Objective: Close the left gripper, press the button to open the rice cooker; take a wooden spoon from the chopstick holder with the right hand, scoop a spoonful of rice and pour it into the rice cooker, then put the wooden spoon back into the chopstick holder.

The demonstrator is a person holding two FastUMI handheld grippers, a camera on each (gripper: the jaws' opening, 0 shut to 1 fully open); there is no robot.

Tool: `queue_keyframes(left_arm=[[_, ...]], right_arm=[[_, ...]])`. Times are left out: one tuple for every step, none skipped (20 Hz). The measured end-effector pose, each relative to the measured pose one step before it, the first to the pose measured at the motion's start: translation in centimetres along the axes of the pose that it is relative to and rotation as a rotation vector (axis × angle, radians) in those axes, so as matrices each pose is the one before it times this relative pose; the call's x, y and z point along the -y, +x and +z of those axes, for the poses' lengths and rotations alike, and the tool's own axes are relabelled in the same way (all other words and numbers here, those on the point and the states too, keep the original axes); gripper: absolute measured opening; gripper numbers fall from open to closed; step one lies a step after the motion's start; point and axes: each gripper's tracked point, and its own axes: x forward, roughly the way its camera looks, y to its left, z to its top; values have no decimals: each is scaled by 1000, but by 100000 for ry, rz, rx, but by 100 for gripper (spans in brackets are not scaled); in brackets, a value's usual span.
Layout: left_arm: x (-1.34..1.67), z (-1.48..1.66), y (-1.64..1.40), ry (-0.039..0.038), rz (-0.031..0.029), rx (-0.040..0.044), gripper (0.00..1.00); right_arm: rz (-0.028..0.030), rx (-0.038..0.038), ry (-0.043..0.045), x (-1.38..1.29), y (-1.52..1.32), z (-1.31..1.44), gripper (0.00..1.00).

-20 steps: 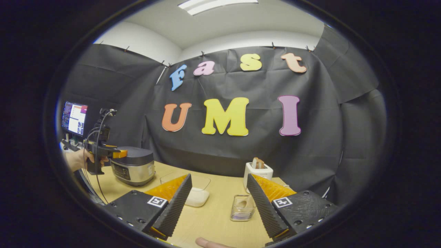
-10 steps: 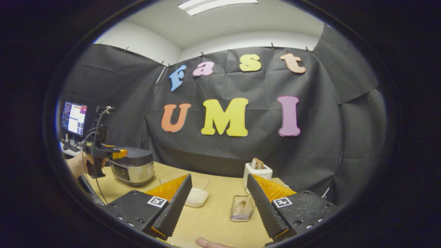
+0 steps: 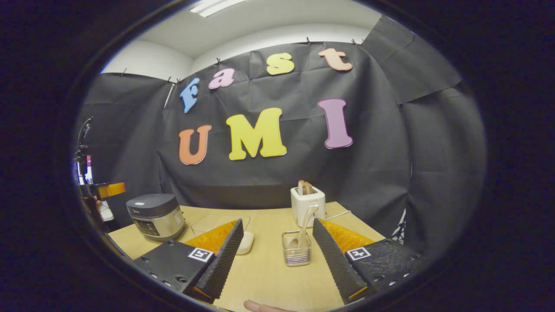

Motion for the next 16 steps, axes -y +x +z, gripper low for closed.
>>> queue_keyframes(left_arm=[[275,-366,-760,-409,-820,-760,88],[418,-640,-744,489,-1300,-926,88],[611,-788,-705,1270,-2323,-847,88],[516,-530,-520,1588,-2100,239,88],[426,-680,-268,1242,-1155,-230,88],[1213,-1177,-403,1894,-3376,-1843,88],[680,-428,-48,557,-2148,-227,88],[518,-409,-136,472,-1672,3,88],[416,-222,-188,490,-1664,663,88],[412,-492,-62,1482,-1202,-2077,88],[189,178,-157,1155,-863,1078,88],[21,506,125,125,585,2468,89],[36,269,-175,233,-843,375,88],[346,61,-42,-249,-1000,156,88],[22,117,-30,-82,-451,812,88],[88,312,-92,132,-89,1029,88]], right_arm=[[-1810,427,-426,322,-241,123,96],[-976,180,-432,-10,-141,23,92],[65,-107,-330,-322,-201,-149,92],[583,-100,3,-365,-222,-50,95],[505,-150,-27,-370,-24,-118,96],[-69,-717,-768,-418,204,-485,95],[232,-601,-908,-378,132,-346,99],[217,-767,-734,-371,105,-390,96],[339,-815,-716,-384,43,-377,95],[103,-1085,-824,-296,0,-184,96],[-548,-822,-280,-189,-224,-189,92],[919,2008,159,-492,-510,596,96],[1548,2783,-461,-967,-595,632,96],[891,2069,-1241,-479,-319,665,93],[301,1203,-1592,-284,-109,-37,95],[19,905,-1416,-209,0,-5,92]])
